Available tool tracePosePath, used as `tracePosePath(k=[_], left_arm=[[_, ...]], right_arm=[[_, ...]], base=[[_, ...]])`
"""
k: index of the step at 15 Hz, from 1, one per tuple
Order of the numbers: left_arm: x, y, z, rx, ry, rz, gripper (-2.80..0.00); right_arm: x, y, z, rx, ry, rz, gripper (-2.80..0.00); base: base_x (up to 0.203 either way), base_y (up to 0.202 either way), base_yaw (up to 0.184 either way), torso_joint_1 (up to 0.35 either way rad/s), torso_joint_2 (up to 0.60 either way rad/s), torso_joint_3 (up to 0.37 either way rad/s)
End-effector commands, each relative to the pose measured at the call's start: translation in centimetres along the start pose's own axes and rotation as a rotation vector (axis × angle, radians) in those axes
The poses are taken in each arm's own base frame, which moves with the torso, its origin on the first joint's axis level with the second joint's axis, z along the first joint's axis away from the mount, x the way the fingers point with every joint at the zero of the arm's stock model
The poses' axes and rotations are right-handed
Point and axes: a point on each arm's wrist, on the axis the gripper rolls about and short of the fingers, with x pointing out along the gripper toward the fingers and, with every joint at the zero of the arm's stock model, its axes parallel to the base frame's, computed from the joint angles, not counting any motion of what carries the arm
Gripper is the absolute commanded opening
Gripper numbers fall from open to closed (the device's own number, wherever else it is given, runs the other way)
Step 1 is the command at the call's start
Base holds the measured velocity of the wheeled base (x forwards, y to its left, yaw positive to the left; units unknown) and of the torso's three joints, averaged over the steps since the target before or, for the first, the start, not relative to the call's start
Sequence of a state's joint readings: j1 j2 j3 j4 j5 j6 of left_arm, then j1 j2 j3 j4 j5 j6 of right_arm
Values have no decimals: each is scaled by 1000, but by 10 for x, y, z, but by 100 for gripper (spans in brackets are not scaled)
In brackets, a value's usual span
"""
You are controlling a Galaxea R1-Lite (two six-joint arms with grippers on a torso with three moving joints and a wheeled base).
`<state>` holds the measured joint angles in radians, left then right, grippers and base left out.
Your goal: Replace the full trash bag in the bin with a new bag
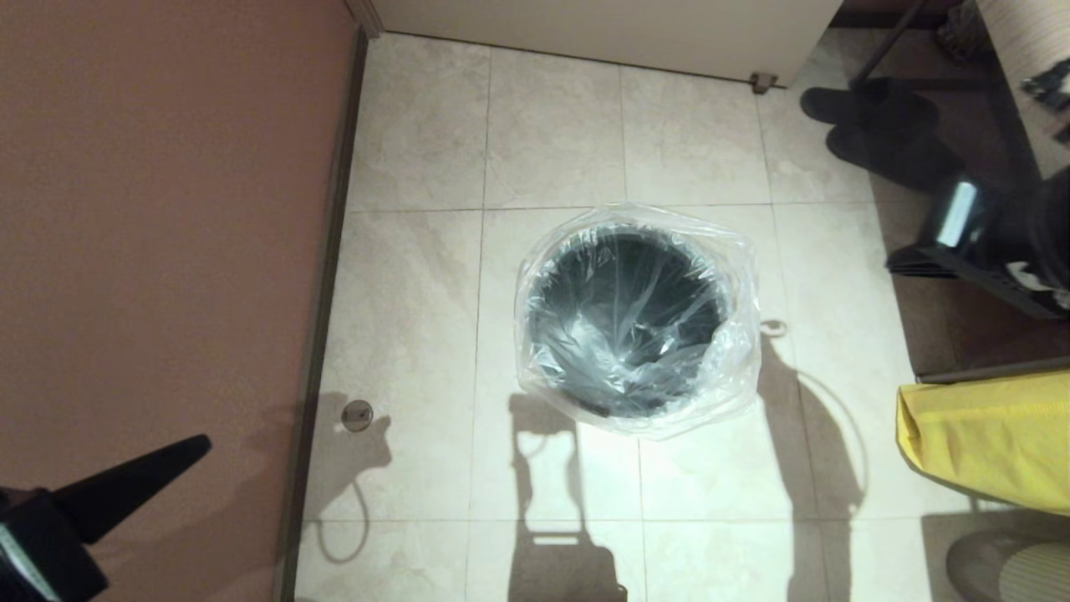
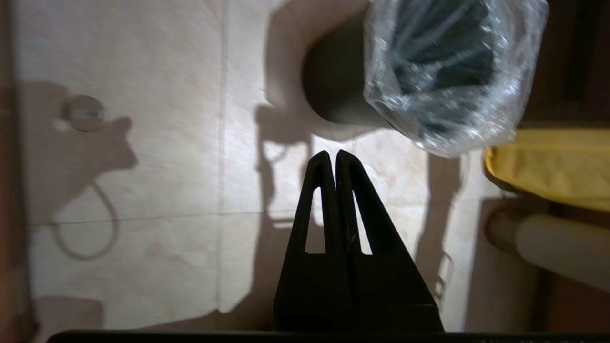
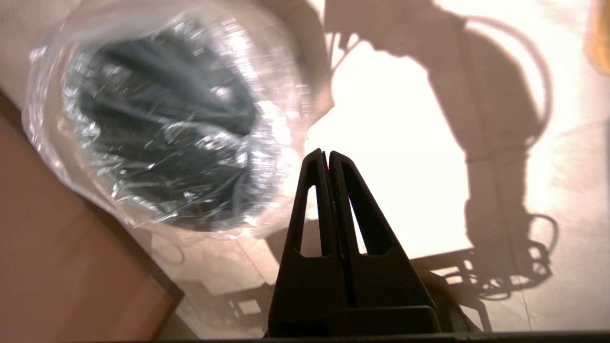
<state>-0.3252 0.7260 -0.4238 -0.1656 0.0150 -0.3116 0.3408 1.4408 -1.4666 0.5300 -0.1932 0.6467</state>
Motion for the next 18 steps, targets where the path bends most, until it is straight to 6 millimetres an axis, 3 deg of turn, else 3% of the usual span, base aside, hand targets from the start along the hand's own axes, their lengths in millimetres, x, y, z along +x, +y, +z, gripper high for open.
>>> tracePosePath(k=[1,4,7,12,18], left_arm=[[-30,3,1,0,-135,40,-280],[-67,5,-12,11,-242,122,-280],[-84,7,-31,11,-234,197,-280],[-91,4,-32,36,-227,290,-280],[-100,13,-82,89,-182,274,-280]], right_arm=[[-82,-42,-7,79,-157,12,-280],[-139,-82,-43,142,-283,-24,-280],[-174,-108,-84,175,-347,-79,-280],[-192,-132,-137,98,-367,-85,-280],[-185,-162,-184,-106,-326,-54,-280]], base=[[0,0,0,0,0,0],[0,0,0,0,0,0],[0,0,0,0,0,0],[0,0,0,0,0,0],[0,0,0,0,0,0]])
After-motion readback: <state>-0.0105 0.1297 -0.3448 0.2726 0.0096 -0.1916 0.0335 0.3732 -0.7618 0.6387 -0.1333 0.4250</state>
